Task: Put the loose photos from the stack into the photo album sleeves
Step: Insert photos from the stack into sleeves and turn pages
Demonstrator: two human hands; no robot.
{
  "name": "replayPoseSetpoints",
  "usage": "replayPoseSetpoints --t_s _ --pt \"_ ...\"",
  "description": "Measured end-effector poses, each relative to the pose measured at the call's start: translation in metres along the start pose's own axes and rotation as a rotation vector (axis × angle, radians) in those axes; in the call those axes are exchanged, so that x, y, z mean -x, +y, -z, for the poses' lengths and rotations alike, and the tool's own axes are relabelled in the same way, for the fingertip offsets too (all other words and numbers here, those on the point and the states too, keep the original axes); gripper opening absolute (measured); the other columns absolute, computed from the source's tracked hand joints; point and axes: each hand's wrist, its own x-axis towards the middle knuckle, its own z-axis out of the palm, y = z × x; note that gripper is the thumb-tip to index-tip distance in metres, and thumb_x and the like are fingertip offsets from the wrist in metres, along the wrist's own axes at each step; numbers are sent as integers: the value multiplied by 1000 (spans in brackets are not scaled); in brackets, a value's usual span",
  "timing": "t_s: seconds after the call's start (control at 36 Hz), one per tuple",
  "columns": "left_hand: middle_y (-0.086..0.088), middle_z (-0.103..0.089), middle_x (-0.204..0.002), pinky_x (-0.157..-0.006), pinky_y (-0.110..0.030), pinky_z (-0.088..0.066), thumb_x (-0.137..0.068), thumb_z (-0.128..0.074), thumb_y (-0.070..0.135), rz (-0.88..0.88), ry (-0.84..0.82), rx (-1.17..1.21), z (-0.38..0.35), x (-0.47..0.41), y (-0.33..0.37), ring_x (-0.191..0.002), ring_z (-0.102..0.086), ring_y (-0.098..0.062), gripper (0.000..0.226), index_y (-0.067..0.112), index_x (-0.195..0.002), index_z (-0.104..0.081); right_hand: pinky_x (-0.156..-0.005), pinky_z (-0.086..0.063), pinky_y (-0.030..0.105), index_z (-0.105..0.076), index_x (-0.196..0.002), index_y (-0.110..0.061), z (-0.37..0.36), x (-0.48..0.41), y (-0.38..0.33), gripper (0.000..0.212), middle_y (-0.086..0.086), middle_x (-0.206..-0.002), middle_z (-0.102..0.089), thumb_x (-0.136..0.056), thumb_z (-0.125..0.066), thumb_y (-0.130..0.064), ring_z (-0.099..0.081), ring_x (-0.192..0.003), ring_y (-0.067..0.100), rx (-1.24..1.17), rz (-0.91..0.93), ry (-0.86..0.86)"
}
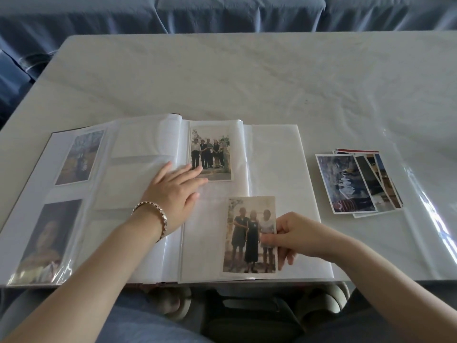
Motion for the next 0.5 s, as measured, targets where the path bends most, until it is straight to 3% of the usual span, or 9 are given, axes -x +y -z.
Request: replayPoseSetpoints --t_s 0.14,0.22,0.31,0.5 --pt "14 -24 -151 -110 -22 13 -97 -40 23 8 14 9 -1 1 1 -141 -18 -4 40 32 -136 -45 -46 -47 15 -62 -85 -11 -10 -12 -7 17 -2 -72 -72 -91 -58 -27 -67 -57 9 12 -18 0" --pt "14 -24 -152 -112 -24 12 -98 -38 20 16 16 13 0 0 2 -141 -18 -4 41 33 -135 -46 -45 -47 17 -59 -82 -13 -8 -12 -6 18 -3 -63 -69 -89 -60 -30 -65 -52 9 23 24 209" --pt "14 -23 -152 -112 -25 12 -98 -37 19 22 13 19 0 0 3 -141 -18 -4 42 34 -135 -46 -48 -49 19 -62 -84 -14 -1 -8 -4 10 -3 -60 -68 -91 -58 -19 -66 -54 12 -60 109 379" --pt "13 -27 -151 -112 -25 10 -97 -40 18 21 27 33 -1 1 4 -141 -22 -5 41 35 -133 -49 -50 -48 15 -67 -75 -16 -10 -10 -8 12 -5 -59 -66 -87 -63 -17 -65 -55 7 -73 101 361"
